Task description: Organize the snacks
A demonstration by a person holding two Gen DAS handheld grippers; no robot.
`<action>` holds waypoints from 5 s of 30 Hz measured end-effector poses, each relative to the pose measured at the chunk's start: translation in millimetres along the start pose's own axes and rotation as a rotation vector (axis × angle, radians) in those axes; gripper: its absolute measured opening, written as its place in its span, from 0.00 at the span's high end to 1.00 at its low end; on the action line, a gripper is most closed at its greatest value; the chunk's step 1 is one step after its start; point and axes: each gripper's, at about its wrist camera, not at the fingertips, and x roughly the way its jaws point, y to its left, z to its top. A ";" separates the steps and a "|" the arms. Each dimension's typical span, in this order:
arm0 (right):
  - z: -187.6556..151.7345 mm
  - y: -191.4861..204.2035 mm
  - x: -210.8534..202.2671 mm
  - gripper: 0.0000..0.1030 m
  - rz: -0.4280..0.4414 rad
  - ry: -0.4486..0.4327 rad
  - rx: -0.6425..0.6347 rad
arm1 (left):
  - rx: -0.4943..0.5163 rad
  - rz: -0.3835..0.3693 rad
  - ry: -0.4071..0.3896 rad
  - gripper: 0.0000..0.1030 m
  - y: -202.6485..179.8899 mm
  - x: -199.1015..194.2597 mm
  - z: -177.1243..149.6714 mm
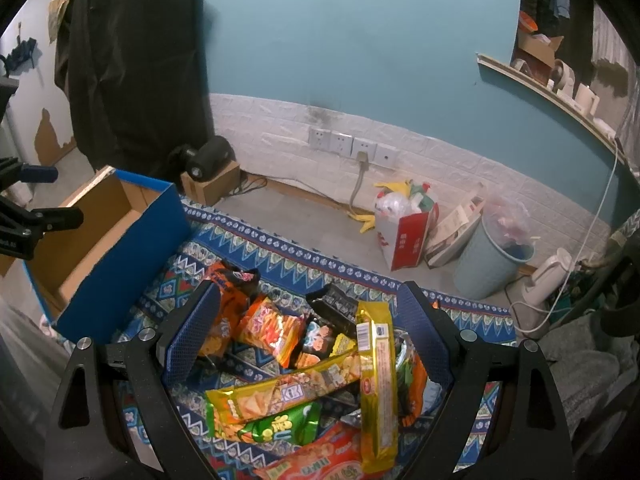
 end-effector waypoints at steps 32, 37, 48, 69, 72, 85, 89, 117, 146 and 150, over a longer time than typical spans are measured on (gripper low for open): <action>-2.9 -8.2 0.8 0.14 -0.010 0.018 0.009 | -0.015 -0.022 0.022 0.01 -0.2 5.4 -2.3; -2.2 -7.3 1.8 0.14 -0.008 0.021 0.009 | -0.021 -0.028 0.033 0.01 3.0 6.9 -2.1; -2.1 -4.7 4.8 0.14 -0.003 0.034 0.009 | -0.023 -0.034 0.031 0.01 1.1 7.1 -3.1; -0.5 -8.1 6.0 0.14 -0.012 0.055 0.004 | -0.031 -0.052 0.038 0.01 -2.5 6.5 -2.6; -0.8 -8.4 6.0 0.14 -0.013 0.056 0.004 | -0.032 -0.053 0.039 0.01 -2.7 6.4 -2.7; -1.8 -12.5 7.7 0.15 -0.028 0.069 0.000 | -0.027 -0.058 0.046 0.01 -9.3 8.3 -1.6; -2.9 -15.6 9.1 0.15 -0.028 0.075 0.006 | -0.033 -0.063 0.049 0.01 -9.9 8.7 -2.0; -50.6 -147.7 92.0 0.15 -0.155 0.342 0.232 | -0.021 -0.191 0.360 0.01 -74.1 144.9 10.3; -115.4 -180.1 156.8 0.65 -0.098 0.524 0.334 | 0.079 -0.217 0.498 0.52 -104.1 208.9 -40.7; -103.5 -173.4 143.5 0.65 -0.125 0.489 0.313 | 0.115 -0.171 0.431 0.53 -99.6 187.5 -39.1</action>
